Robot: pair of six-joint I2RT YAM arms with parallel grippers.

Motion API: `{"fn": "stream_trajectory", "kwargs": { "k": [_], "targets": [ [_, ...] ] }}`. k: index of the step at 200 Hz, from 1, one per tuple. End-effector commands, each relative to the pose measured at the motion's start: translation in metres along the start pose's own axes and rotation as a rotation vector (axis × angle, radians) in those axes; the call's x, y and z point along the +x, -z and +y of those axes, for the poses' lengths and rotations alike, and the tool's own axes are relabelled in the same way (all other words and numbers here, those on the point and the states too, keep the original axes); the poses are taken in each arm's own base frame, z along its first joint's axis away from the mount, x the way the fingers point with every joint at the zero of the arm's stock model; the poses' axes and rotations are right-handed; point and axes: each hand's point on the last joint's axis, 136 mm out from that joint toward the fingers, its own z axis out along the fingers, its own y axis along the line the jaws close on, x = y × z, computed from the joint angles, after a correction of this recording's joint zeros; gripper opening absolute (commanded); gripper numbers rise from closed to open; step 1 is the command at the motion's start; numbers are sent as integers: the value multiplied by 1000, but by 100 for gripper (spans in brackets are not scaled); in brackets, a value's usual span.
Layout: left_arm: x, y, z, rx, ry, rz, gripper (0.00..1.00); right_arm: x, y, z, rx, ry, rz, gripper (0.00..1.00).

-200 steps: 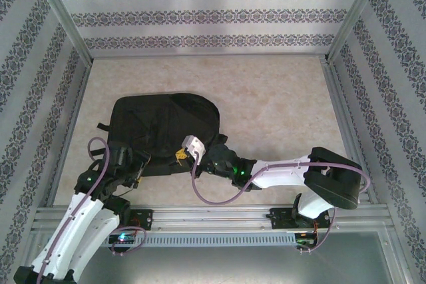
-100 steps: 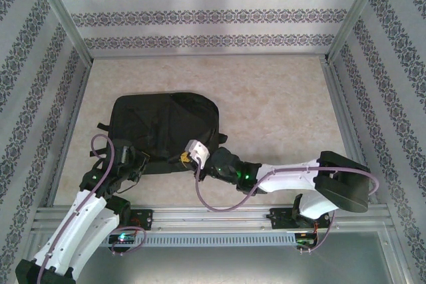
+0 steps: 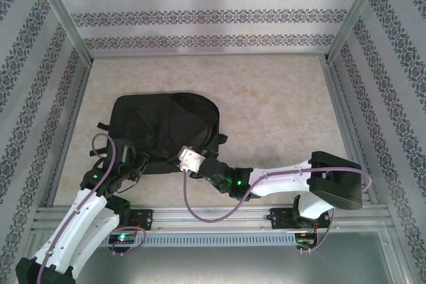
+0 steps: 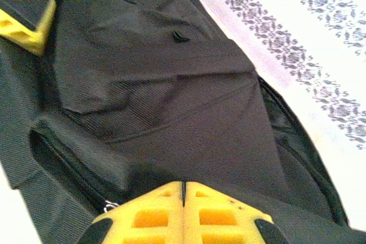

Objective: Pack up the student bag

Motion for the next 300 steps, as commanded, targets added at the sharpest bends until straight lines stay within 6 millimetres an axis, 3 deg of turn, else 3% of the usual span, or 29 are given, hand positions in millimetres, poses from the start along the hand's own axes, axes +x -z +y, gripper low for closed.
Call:
{"fn": "stream_trajectory", "kwargs": {
  "k": [1, 80, 95, 122, 154, 180, 210, 236, 259, 283, 300],
  "targets": [
    [-15, 6, 3, -23, -50, -90, 0, 1, 6, -28, 126, 4, 16, 0],
    [-18, 6, -1, -39, -87, -101, 0, 38, 23, -87, 196, -230, 80, 0],
    [-19, 5, -9, -24, -123, -97, 0, 36, 23, -80, 130, -246, 70, 0],
    [-19, 0, -31, -38, -265, -63, 0, 25, 28, -51, -60, -275, 25, 0],
    [-10, -16, -64, 3, -392, 20, 12, 10, 42, -12, -295, -305, -33, 0],
    [-18, -18, -82, -35, -475, 14, 18, 1, 45, 12, -409, -325, -32, 0],
    [-33, -18, -96, -103, -543, -25, 25, -17, 35, 26, -479, -396, -23, 0],
    [-44, -14, -103, -140, -553, -72, 40, -39, 22, 24, -478, -468, -35, 0],
    [-36, -7, -104, -98, -483, -41, 53, -48, 9, 2, -377, -574, -36, 0],
    [-10, -4, -93, -20, -341, 63, 54, -46, 2, -21, -302, -738, -40, 0],
    [7, -4, -79, -6, -240, 138, 51, -45, 2, -25, -303, -801, -48, 0]
  ]
}}
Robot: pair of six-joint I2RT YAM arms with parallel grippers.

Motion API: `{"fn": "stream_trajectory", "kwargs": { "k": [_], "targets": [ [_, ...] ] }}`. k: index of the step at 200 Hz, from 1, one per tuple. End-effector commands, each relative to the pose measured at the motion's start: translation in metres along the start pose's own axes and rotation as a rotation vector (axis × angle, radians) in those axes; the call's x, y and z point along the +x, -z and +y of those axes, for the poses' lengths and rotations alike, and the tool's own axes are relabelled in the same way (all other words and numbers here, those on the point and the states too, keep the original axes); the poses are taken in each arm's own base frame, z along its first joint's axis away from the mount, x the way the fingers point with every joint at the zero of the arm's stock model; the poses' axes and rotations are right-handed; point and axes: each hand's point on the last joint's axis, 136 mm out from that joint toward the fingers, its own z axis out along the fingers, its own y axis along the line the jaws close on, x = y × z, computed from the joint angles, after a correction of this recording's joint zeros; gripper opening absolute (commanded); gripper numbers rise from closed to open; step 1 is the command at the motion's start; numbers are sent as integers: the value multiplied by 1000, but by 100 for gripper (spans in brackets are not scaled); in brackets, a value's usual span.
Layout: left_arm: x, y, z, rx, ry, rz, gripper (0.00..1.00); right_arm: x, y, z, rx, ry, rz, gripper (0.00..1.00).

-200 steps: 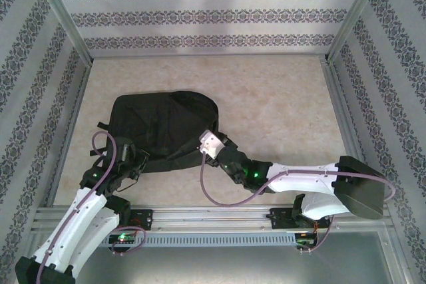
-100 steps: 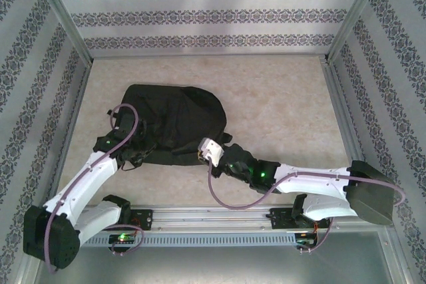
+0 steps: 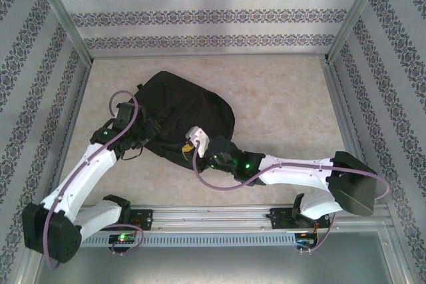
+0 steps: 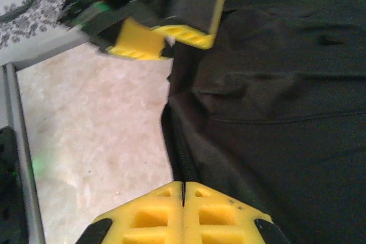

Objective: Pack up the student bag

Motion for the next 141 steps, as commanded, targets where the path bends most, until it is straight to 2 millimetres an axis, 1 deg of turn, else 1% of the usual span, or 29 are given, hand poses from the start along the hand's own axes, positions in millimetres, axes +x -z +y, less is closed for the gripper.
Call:
{"fn": "stream_trajectory", "kwargs": {
  "k": [1, 20, 39, 60, 93, 125, 141],
  "targets": [
    [31, 1, -2, 82, 163, 121, 50, -29, 3, -7, 15, -173, -111, 0],
    [48, 3, 3, 112, 252, 162, 47, -30, 4, -7, 6, -212, -130, 0],
    [58, 5, -2, 149, 304, 170, 45, -29, 4, -6, -7, -235, -134, 0],
    [61, 3, -9, 167, 313, 163, 45, -28, 2, -5, -11, -241, -137, 0],
    [68, -9, -23, 194, 313, 178, 46, -24, 1, -4, -23, -251, -133, 0],
    [78, -15, -27, 186, 299, 187, 41, -20, 2, -8, -1, -253, -132, 0],
    [80, -15, -26, 183, 297, 179, 36, -18, 3, -10, 5, -253, -133, 0]
  ]
}}
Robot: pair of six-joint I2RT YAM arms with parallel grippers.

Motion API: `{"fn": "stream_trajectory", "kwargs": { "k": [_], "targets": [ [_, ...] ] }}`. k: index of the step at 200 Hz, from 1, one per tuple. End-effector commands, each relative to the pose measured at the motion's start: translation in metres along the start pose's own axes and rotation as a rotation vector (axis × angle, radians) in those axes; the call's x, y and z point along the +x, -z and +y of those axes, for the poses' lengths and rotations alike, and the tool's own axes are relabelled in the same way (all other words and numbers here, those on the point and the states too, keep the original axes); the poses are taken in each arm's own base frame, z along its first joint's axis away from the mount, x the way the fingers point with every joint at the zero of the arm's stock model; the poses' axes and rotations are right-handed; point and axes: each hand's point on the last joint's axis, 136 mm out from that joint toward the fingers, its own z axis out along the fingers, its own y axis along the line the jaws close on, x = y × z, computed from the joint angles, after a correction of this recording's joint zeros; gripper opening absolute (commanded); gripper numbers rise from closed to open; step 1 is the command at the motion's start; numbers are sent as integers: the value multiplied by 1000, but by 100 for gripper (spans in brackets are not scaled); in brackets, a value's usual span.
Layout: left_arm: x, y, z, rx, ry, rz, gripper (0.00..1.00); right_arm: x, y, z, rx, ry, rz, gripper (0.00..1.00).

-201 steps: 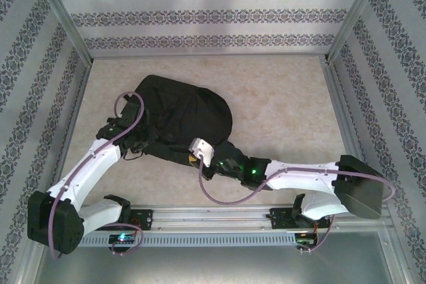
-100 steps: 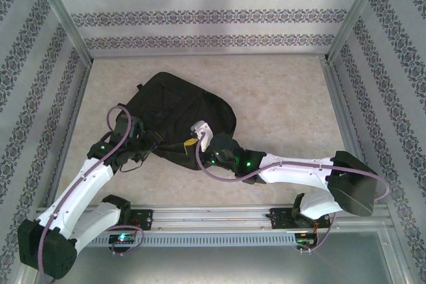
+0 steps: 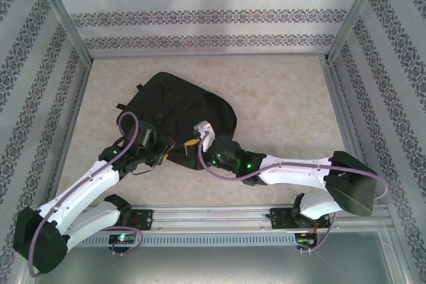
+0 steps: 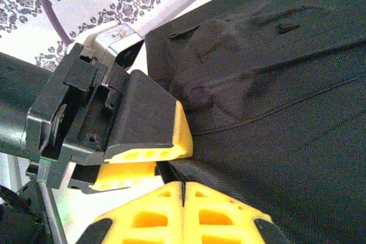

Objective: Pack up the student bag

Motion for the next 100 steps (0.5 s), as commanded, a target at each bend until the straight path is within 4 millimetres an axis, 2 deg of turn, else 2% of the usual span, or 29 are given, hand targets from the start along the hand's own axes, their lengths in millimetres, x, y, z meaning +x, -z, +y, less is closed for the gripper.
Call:
{"fn": "stream_trajectory", "kwargs": {
  "k": [1, 33, 67, 100],
  "targets": [
    [2, -2, -9, 46, 19, -14, 36, -15, 2, 4, -13, -24, -69, 0],
    [1, 1, -11, 58, 19, -23, 32, -13, 0, 2, -7, -26, -68, 0],
    [-2, 19, -16, 72, -11, -62, 33, -13, 1, -5, 23, -22, -76, 0],
    [6, 20, -11, 70, -2, -44, 34, -13, 1, -7, 30, -30, -80, 0]
  ]
}}
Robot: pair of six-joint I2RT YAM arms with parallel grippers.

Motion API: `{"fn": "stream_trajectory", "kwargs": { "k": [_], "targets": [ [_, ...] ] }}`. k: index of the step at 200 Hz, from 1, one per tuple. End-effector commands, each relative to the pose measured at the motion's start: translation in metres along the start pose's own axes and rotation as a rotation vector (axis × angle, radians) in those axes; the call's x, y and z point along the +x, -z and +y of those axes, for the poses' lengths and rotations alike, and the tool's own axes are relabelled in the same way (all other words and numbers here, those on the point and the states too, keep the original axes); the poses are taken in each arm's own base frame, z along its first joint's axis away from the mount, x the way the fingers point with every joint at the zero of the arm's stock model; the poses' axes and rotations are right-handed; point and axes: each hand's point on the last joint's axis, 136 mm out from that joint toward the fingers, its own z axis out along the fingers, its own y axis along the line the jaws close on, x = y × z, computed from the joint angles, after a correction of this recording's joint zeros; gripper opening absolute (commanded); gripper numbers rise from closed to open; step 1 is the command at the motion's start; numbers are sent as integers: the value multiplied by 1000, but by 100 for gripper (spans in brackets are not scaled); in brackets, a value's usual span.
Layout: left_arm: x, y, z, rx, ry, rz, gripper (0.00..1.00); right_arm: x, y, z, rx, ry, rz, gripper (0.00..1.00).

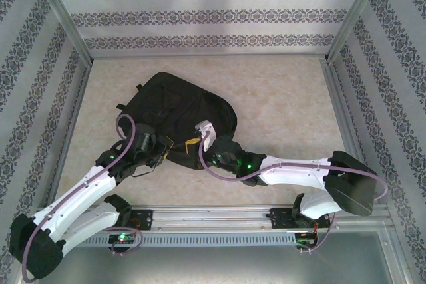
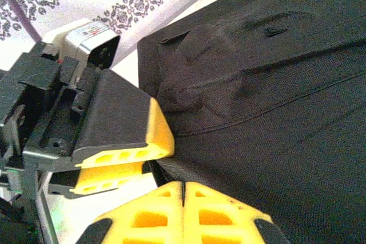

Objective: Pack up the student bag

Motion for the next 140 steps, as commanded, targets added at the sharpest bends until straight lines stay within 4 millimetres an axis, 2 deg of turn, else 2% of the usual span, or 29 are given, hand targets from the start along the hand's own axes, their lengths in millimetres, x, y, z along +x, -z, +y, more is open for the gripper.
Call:
{"fn": "stream_trajectory", "kwargs": {
  "k": [1, 34, 74, 140],
  "targets": [
    [6, 7, -4, 11, 2, 3, 34, -9, 1, -3, 7, -25, -54, 0],
    [17, 5, -5, 17, -3, 15, 35, -8, 0, -5, 10, -35, -55, 0],
    [25, 6, -11, 31, -11, 9, 42, -7, 0, -8, 18, -44, -59, 0],
    [34, -1, -4, 19, 6, 0, 40, -8, 4, -16, 25, -76, -76, 0]
  ]
}}
